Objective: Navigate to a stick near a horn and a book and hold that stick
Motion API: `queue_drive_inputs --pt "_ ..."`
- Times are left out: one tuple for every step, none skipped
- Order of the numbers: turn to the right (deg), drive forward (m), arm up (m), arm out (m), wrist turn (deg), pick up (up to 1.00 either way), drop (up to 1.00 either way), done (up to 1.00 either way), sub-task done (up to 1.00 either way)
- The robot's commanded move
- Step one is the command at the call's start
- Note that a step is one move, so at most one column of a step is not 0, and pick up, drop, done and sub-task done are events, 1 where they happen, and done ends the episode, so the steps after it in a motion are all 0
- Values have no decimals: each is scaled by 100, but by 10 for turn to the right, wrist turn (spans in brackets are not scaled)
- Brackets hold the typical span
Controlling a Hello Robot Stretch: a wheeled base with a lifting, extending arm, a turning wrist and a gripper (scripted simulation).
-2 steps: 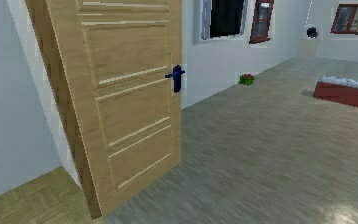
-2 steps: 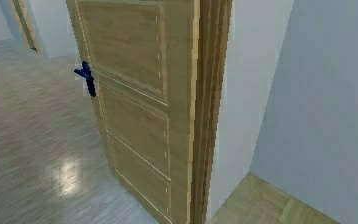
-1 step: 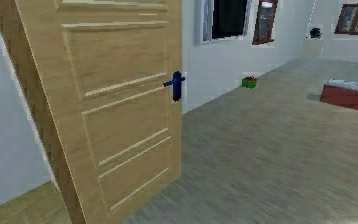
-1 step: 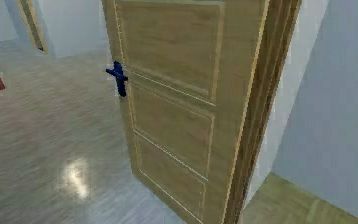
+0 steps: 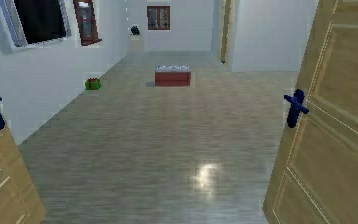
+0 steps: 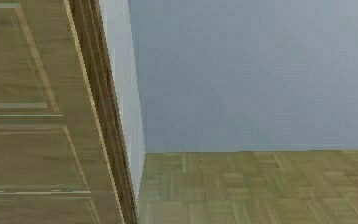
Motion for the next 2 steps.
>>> queue_drive_inputs --pt "30 0 0 0 0 0 0 0 0" --pt "0 100 0 0 0 0 0 0 0"
